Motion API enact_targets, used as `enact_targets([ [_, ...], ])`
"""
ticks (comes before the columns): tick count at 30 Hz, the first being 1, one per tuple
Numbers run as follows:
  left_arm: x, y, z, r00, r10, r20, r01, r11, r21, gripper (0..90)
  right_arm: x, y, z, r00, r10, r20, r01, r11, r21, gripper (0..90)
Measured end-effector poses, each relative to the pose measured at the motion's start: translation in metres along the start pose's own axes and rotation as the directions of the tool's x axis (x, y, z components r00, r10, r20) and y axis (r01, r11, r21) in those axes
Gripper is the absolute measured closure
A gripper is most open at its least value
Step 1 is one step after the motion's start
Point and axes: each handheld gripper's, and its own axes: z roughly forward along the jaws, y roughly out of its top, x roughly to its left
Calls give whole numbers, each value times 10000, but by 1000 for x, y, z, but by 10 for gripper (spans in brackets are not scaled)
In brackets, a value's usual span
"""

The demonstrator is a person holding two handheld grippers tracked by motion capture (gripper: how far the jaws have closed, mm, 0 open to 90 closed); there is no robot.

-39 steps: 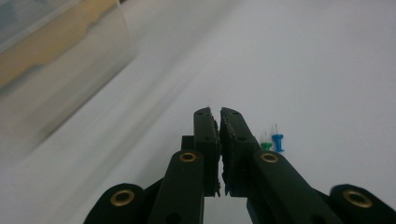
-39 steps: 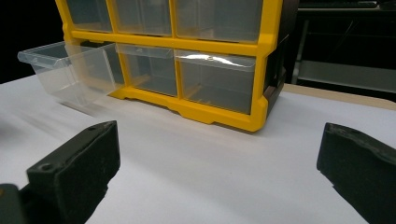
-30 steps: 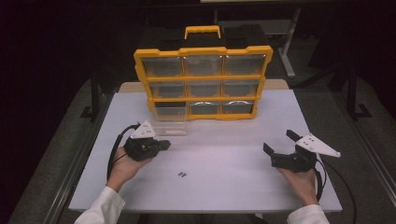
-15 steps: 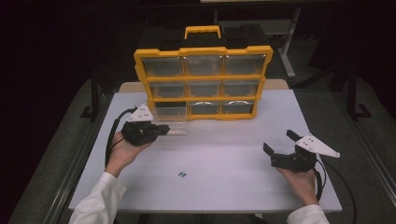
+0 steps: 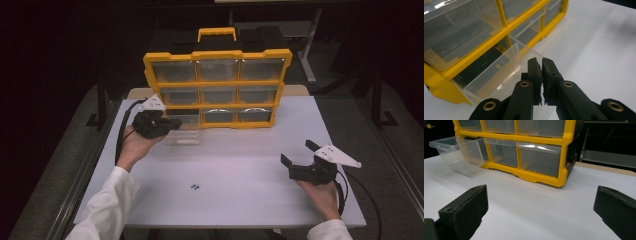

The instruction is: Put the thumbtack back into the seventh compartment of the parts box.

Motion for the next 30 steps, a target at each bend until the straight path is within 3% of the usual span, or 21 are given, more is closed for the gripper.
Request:
enact_targets([
  [8, 12, 11, 13, 9996, -227, 171, 225, 9997, 82, 864, 0, 0, 0, 10000, 70, 30, -71, 9999, 71, 0],
  [19, 22, 8, 29, 9983, -563, -130, 568, 9977, 362, 862, 1, 0, 0, 10000, -14, -93, 16, 9999, 128, 0],
  [24, 25, 6, 31, 9972, -745, 46, 744, 9971, 157, 847, 2, 0, -1, 9997, -139, -218, 141, 9999, 81, 0],
  [26, 24, 6, 32, 9959, -886, 176, 883, 9960, 135, 717, 2, 1, -1, 9995, -192, -260, 193, 9998, 43, 0],
  [30, 20, 5, 36, 9949, -1003, 133, 997, 9943, 387, 374, 2, 0, -1, 9996, -146, -259, 147, 9999, 60, 0],
])
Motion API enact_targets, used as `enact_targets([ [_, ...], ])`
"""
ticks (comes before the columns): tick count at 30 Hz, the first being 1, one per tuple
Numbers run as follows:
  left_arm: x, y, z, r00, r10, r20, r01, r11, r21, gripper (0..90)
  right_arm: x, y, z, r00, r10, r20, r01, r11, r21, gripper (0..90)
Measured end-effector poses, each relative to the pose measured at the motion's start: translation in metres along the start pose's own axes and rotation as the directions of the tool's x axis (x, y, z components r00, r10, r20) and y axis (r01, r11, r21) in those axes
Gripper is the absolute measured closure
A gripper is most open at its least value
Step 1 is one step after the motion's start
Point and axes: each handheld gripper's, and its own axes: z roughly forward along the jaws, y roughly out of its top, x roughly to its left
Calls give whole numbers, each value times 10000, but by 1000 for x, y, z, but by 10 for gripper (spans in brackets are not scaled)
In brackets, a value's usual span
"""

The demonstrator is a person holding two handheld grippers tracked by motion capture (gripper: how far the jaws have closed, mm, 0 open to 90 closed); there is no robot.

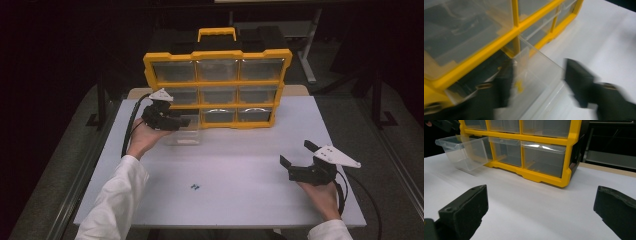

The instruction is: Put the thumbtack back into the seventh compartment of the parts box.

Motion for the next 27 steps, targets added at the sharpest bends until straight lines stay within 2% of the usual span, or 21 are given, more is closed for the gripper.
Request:
enact_targets([
  [3, 0, -2, 0, 9994, -65, -328, 63, 10000, -61, 211, 0, 0, 0, 10000, -13, -12, 13, 10000, -26, 0],
  [5, 1, -3, -1, 9992, -226, -332, 220, 9996, -168, 182, 0, 0, 0, 10000, -18, -17, 18, 10000, -23, 0],
  [9, 0, -5, -3, 9987, -435, -260, 430, 9989, -196, 23, 0, 0, 0, 10000, -16, -28, 16, 10000, -19, 0],
  [10, -3, -10, -6, 9984, -430, -375, 422, 9989, -215, 0, 0, 0, -1, 10000, 25, -26, -26, 10000, -37, 0],
  [13, -5, -17, -10, 9981, -604, -106, 599, 9973, -424, 0, -1, 0, -1, 10000, 26, -13, -26, 10000, -32, 0],
  [20, -17, -30, -16, 9987, -482, 174, 492, 9970, -603, 0, -1, 0, -1, 10000, 19, -32, -19, 10000, -19, 0],
  [27, -31, -42, -17, 9995, -285, 151, 292, 9986, -449, 0, 0, 0, -1, 10000, 27, -25, -28, 10000, -47, 0],
])
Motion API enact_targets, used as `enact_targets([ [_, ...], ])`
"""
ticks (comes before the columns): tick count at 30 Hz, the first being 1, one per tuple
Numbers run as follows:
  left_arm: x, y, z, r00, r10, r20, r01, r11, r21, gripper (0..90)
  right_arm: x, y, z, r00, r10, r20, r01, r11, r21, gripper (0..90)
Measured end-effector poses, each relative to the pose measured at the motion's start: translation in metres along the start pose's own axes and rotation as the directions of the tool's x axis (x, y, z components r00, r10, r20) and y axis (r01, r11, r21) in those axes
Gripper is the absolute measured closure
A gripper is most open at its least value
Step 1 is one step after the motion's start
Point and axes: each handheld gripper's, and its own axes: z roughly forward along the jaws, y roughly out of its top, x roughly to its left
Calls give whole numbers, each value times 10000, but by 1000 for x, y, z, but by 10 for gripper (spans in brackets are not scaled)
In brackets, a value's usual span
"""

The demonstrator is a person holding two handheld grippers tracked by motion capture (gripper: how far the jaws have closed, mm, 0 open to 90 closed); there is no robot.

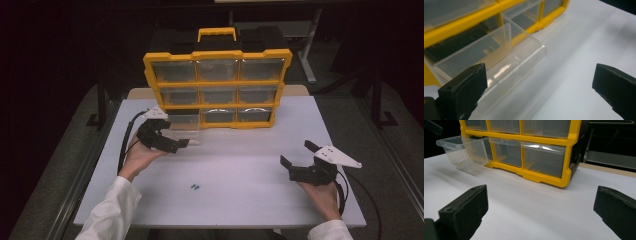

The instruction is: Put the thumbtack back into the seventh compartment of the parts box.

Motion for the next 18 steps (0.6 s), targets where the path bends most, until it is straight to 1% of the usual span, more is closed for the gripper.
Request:
enact_targets([
  [3, -5, -4, -1, 10000, 94, 15, -94, 10000, -28, 0, 0, 0, 0, 10000, 2, 1, -2, 10000, 7, 0],
  [6, -11, -9, 0, 9996, 276, -20, -276, 9996, 32, 0, 0, 0, 0, 10000, 11, -6, -11, 10000, 15, 0],
  [9, -15, -15, 1, 9995, 297, 43, -298, 9995, 93, 0, 0, 0, 0, 10000, 7, -8, -7, 10000, 28, 0],
  [12, -19, -24, 3, 9997, 201, 146, -204, 9997, 166, 0, 0, 0, -1, 10000, 8, -7, -8, 10000, 4, 0],
  [18, -24, -37, 4, 9995, 16, 323, -20, 9999, 102, 0, 0, 0, -2, 10000, 33, 57, -33, 9999, -102, 0],
])
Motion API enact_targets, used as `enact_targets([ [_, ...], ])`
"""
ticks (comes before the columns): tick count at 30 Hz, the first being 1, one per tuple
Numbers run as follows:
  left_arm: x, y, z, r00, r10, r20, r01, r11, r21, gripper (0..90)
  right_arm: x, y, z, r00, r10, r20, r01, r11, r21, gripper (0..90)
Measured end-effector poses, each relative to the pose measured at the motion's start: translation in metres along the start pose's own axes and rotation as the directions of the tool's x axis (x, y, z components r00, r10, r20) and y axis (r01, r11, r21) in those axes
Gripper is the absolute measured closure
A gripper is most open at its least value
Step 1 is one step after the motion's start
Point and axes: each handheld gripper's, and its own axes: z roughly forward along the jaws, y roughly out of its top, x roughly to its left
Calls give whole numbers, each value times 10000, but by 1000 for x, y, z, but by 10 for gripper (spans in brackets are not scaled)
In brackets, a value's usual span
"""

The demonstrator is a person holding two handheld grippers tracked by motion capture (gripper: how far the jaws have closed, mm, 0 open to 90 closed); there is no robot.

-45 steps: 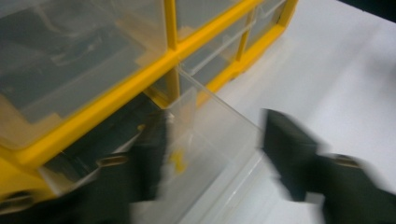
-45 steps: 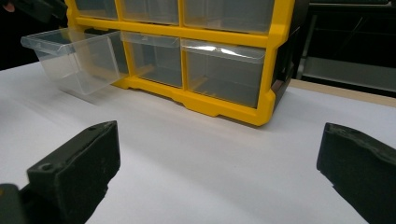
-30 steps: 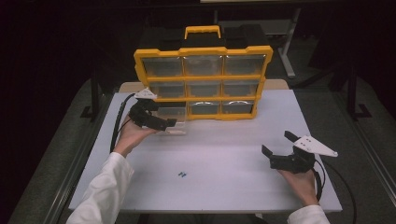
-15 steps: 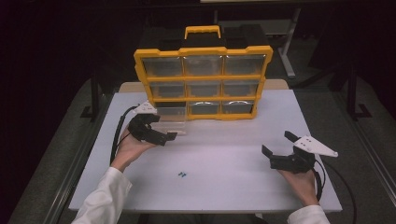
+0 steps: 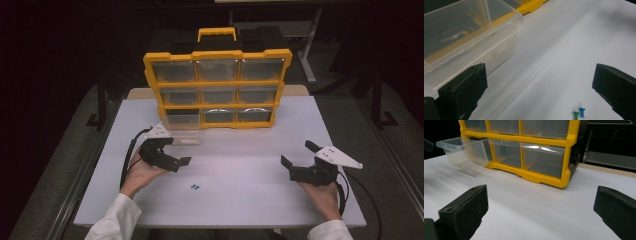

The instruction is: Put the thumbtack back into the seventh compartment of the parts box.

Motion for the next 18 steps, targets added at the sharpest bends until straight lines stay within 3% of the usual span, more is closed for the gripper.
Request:
enact_targets([
  [5, -6, -6, 1, 10000, 31, 60, -31, 10000, 14, 0, -1, 0, -1, 9999, 54, 137, -54, 10000, -47, 0],
  [18, -18, -28, 13, 9975, -144, 698, 114, 9990, 423, 38, 0, 0, -3, 9999, 14, 143, -13, 10000, -70, 0],
])
